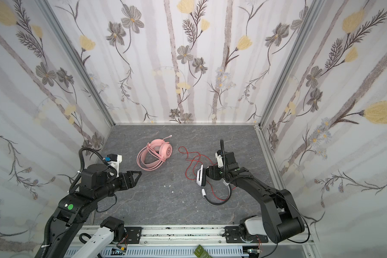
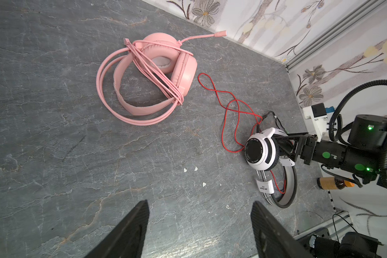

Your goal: Wrap the headphones

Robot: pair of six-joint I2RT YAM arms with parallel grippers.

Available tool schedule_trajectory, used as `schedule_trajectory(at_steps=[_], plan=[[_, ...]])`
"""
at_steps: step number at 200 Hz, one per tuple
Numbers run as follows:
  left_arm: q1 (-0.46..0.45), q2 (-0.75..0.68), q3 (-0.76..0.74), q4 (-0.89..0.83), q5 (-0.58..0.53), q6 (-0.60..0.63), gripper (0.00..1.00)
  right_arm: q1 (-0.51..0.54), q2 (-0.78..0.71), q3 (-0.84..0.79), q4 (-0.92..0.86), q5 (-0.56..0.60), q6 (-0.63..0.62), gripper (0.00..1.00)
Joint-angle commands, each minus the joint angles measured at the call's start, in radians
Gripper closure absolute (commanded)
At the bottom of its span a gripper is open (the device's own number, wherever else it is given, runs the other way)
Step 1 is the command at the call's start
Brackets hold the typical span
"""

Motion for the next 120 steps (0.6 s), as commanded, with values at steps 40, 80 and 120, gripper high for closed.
schedule_trajectory(at_steps=[40, 80, 120], plan=[[0.002, 0.02, -0.003, 0.016, -0.006, 0.005, 0.25, 0.016, -0.007, 0.003, 0.016, 0.016, 0.113, 0.36], [0.006, 0.053, 0.0, 0.015, 0.005, 0.007, 0.24, 0.042, -0.031, -0.005, 0.057, -0.048, 0.325, 0.35], [0.003, 0.019, -0.007, 0.014, -0.01, -0.001, 0.24, 0.059, -0.016, -0.012, 0.023, 0.018, 0.664, 0.3]])
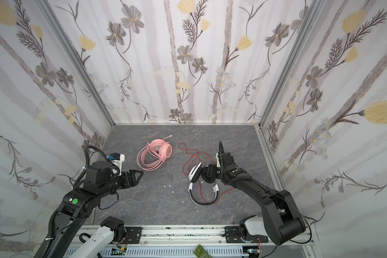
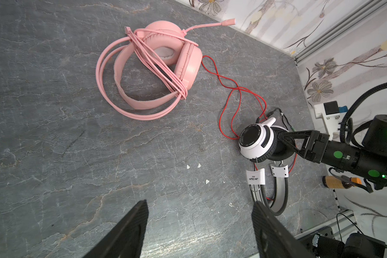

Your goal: Wrap the headphones

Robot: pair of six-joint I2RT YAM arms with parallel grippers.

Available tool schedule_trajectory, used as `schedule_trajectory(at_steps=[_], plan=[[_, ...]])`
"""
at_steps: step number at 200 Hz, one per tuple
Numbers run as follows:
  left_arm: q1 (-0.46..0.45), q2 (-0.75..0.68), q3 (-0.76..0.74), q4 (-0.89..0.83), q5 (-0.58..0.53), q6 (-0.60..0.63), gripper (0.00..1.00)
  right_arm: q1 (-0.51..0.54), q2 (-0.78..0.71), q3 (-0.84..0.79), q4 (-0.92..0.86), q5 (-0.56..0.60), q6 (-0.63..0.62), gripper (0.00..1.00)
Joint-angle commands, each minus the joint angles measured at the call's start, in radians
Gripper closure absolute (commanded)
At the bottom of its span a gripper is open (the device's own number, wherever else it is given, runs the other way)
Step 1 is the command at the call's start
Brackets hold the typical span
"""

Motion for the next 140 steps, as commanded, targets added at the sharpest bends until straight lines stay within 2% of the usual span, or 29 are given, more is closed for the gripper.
schedule_trajectory(at_steps=[1, 31, 54, 90, 119, 140], plan=[[0.0, -0.019, -0.005, 0.014, -0.011, -0.002, 0.24, 0.009, 0.011, 0.003, 0.004, 0.022, 0.277, 0.3], [-0.002, -0.033, -0.006, 0.017, -0.025, -0.003, 0.24, 0.023, 0.009, 0.01, -0.087, 0.052, 0.453, 0.3], [0.003, -0.016, -0.004, 0.019, -0.013, 0.003, 0.24, 0.032, -0.007, 0.045, -0.181, 0.113, 0.491, 0.26], [0.003, -0.029, -0.007, 0.024, -0.01, 0.0, 0.23, 0.035, -0.026, 0.119, -0.211, 0.182, 0.331, 0.09], [0.006, -0.035, -0.009, 0.025, -0.009, 0.0, 0.23, 0.034, -0.04, 0.131, -0.176, 0.18, 0.195, 0.07], [0.006, -0.026, -0.01, 0.03, -0.002, 0.001, 0.23, 0.035, -0.051, 0.13, -0.154, 0.178, 0.166, 0.08]])
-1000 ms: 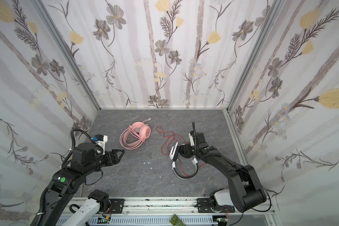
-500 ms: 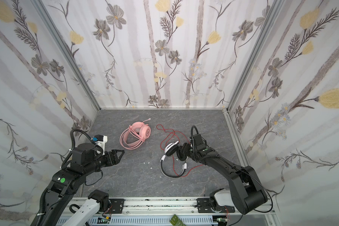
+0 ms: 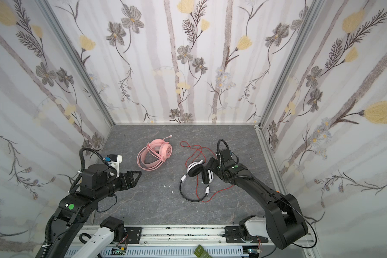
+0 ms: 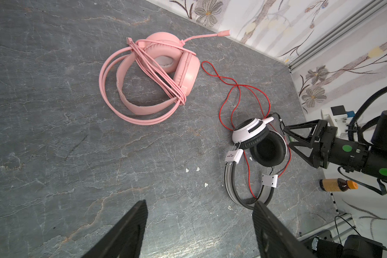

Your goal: Wrap the headphones

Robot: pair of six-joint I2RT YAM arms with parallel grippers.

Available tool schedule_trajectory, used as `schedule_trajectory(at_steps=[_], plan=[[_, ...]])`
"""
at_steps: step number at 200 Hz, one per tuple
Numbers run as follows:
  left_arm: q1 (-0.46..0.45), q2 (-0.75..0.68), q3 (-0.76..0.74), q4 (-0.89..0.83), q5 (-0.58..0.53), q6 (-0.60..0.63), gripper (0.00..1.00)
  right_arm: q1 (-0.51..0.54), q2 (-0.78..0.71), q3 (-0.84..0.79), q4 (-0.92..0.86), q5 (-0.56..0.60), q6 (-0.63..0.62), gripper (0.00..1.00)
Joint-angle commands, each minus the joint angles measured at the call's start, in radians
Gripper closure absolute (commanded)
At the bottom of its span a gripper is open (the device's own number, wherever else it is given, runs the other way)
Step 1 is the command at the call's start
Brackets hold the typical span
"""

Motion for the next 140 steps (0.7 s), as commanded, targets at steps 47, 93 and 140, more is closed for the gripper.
schedule_trajectory(at_steps=[47, 93, 140], plan=[[0.046, 0.012, -0.005, 0.036, 0.038, 0.005, 0.23, 0.01, 0.012, 0.002, 0.124, -0.137, -0.222, 0.13], [0.053, 0.02, -0.007, 0.041, 0.052, 0.005, 0.23, 0.046, 0.092, 0.017, 0.116, -0.146, -0.267, 0.15], [0.058, 0.015, -0.009, 0.043, 0.052, 0.004, 0.22, 0.057, 0.101, -0.023, 0.16, -0.14, -0.219, 0.24]])
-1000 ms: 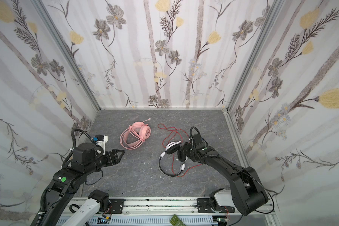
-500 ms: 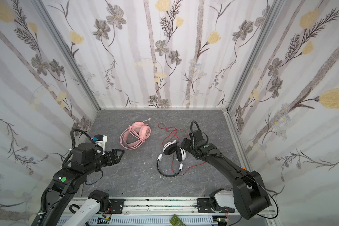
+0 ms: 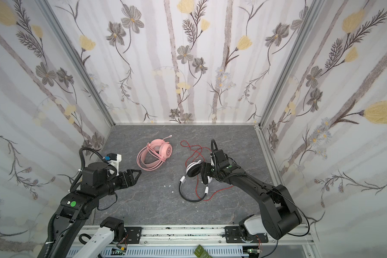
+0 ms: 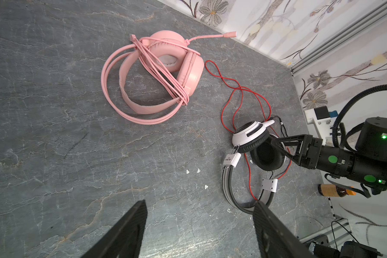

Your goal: Wrap the headphones

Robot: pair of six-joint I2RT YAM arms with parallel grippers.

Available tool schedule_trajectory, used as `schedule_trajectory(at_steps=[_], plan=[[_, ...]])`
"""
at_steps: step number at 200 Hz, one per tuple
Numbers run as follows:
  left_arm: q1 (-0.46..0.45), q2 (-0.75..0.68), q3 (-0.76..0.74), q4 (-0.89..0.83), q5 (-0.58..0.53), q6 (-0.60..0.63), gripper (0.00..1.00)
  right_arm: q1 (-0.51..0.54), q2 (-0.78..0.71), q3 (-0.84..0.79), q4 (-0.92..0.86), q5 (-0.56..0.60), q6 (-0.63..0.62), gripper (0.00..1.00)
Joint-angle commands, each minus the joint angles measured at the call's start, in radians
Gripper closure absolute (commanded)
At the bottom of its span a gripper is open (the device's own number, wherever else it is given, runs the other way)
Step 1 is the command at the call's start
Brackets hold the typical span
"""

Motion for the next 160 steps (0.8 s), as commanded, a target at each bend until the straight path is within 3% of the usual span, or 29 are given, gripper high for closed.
schedule_trajectory(at_steps=[1, 22, 95, 129, 160], plan=[[0.003, -0.001, -0.004, 0.03, 0.011, 0.003, 0.22, 0.004, 0.001, -0.008, 0.061, 0.001, 0.021, 0.24], [0.003, 0.004, -0.004, 0.031, 0.015, 0.004, 0.22, 0.006, -0.014, -0.014, 0.061, 0.019, 0.046, 0.3], [0.006, -0.006, -0.005, 0.032, 0.012, 0.004, 0.22, 0.004, -0.108, -0.085, 0.111, 0.045, 0.255, 0.4], [0.006, -0.008, -0.006, 0.032, 0.015, 0.003, 0.21, 0.008, -0.095, -0.051, 0.098, 0.03, 0.193, 0.22], [0.005, -0.013, -0.006, 0.033, 0.014, 0.003, 0.21, 0.011, -0.072, -0.042, 0.08, 0.021, 0.161, 0.21]])
